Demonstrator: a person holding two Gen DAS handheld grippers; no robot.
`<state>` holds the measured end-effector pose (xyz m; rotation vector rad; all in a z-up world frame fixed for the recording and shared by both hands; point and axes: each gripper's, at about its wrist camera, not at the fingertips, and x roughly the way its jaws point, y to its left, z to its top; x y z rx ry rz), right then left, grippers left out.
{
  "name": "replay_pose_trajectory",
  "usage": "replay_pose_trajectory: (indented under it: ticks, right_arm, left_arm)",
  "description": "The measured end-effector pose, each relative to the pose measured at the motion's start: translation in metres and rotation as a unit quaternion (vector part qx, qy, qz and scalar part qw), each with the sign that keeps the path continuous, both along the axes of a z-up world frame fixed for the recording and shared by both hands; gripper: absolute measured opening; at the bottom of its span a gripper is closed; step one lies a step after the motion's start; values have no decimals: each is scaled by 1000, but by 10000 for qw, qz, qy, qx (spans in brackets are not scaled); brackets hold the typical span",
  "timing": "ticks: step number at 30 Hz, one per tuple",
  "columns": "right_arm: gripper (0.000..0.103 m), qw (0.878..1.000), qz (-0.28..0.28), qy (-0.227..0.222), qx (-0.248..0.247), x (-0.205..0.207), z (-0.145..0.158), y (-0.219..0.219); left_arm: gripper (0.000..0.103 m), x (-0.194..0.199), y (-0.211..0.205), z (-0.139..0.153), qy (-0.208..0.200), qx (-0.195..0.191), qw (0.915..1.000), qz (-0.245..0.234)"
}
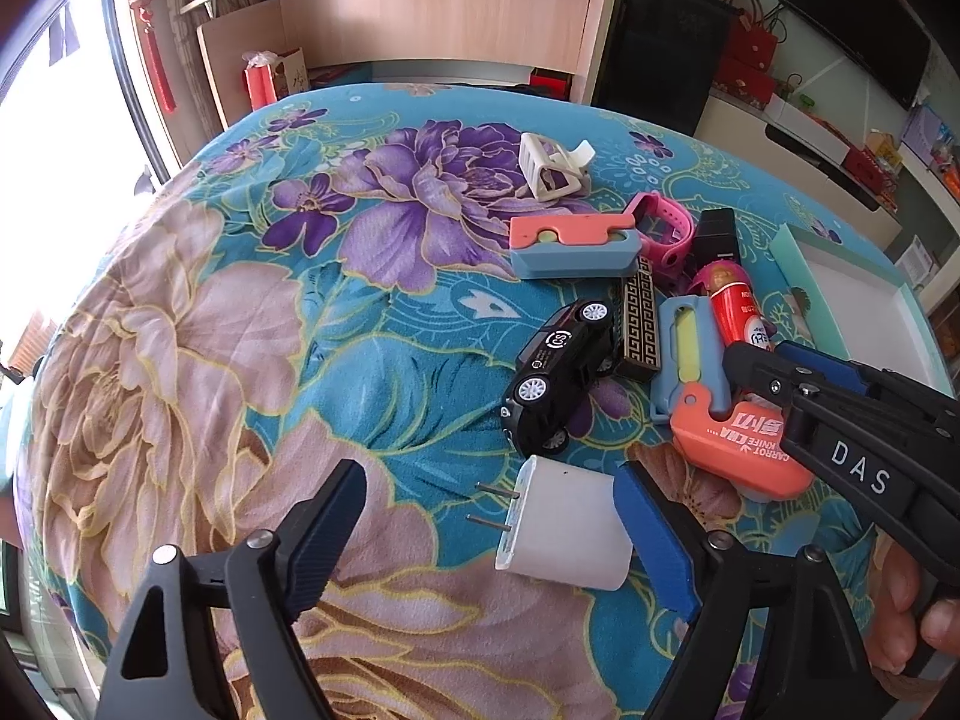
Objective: Organize rigid objects
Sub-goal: 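Grasp the red LION bottle with the right tool while the left tool holds the charger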
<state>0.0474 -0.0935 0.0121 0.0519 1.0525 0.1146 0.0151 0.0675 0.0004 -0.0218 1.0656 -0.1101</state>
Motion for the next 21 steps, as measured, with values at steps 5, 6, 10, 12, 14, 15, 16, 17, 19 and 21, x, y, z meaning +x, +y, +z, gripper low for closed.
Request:
replay_pose_trajectory:
  ticks: [5, 6, 10, 12, 14, 15, 16, 17, 19, 21]
  right_arm:
    - [38, 10000, -13, -26, 68, 0, 0, -1]
    - [38, 9999, -26, -25, 100, 0, -1, -2]
    - [38, 9998, -35, -34, 166, 0, -1, -4]
    - [38, 9998, -42, -31, 205, 0, -1, -5]
    - [38, 9998, -39, -37, 209, 0, -1, -5]
    - [38, 9998, -36, -42, 207, 0, -1, -5]
    - [38, 9998, -34, -45, 209, 0, -1, -5]
    - [38, 9998, -35, -48, 213, 0, -1, -5]
    - [38, 9997, -38, -52, 229, 0, -1, -6]
    - [38, 9997, -41, -56, 236, -1, -1, -6]
  left_arm:
    - [87, -1, -2, -1, 47, 0, 9999, -89]
    - [87, -1, -3, -1, 49, 13, 9999, -109]
    - [87, -4, -8, 0, 76, 48, 9996, -274]
    - [87, -4, -14, -2, 93, 146, 9991, -376]
    - [87, -3, -19, -10, 246, 318, 9981, -462]
    - [87, -3, -21, -13, 301, 424, 9976, -466]
    - [87, -3, -22, -15, 317, 477, 9973, -461]
    - [87, -3, -21, -16, 323, 471, 9973, -451]
    - [84, -4, -20, -16, 309, 426, 9977, -428]
    - [77, -4, -21, -17, 312, 394, 9977, -451]
